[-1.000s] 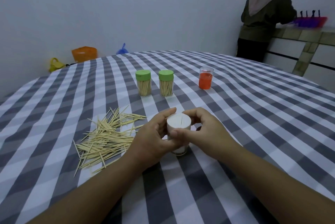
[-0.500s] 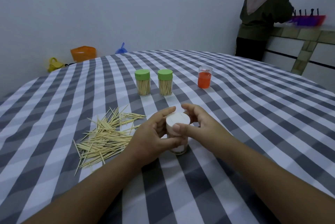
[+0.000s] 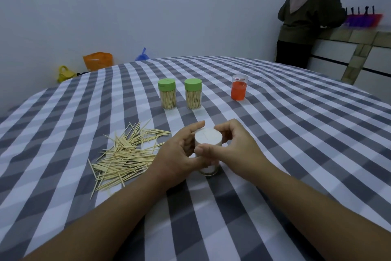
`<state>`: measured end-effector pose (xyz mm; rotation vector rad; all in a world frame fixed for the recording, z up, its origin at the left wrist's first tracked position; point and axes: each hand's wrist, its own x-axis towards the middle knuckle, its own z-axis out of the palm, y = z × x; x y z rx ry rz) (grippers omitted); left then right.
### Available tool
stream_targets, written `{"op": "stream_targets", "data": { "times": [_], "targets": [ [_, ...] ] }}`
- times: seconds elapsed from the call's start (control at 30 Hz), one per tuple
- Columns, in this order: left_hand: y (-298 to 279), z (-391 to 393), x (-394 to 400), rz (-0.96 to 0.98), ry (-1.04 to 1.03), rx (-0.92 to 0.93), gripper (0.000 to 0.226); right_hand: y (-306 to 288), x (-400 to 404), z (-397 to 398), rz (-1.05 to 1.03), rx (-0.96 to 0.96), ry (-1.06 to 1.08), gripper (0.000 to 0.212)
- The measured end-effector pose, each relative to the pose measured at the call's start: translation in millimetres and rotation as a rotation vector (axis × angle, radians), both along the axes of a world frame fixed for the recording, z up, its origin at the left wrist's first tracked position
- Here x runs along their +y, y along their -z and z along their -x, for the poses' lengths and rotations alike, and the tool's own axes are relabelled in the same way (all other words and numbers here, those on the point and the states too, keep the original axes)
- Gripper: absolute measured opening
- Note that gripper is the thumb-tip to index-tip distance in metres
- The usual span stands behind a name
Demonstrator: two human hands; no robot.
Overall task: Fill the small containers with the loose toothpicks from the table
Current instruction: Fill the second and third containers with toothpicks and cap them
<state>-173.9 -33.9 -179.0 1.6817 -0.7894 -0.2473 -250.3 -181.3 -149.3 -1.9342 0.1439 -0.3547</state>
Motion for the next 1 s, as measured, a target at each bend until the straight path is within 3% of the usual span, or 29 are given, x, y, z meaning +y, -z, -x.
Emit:
{"op": "stream_targets", "data": {
  "times": [0.1,0.23,0.37,0.53,0.67,0.77,1.0],
  "targets": [
    [-1.8,0.0,-0.7,-0.006,0.002,0.011,0.079,-0.8,-1.1,0.6,-0.026,0.039,-0.075,0.071],
    [-1.6,0.9,-1.4,0.005,0.004,0.02,0.078,0.2,-0.2,2.8,-0.003,-0.021,-0.022,0.059],
    [-2.4,2.4,-1.3,0.014,0.014,0.036,0.077,0.1,-0.3,1.8,-0.025,0.031,-0.044,0.063],
    [-2.9,3.0,-3.0,0.039,0.014,0.088,0.078,-1.3,-4.8,2.6,-0.023,0.005,-0.07,0.042],
    [-4.5,3.0,-1.9,0.031,0.011,0.072,0.075,1.1,-5.2,-0.4,-0.029,0.039,-0.041,0.059],
    [-3.8,1.8,-2.6,0.033,0.003,0.062,0.072,-1.4,-5.9,1.9,0.01,0.042,-0.124,0.055],
    [-3.4,2.5,-4.1,0.013,-0.003,0.054,0.075,8.3,1.7,-1.6,0.043,-0.035,0.025,0.048]
  ]
}}
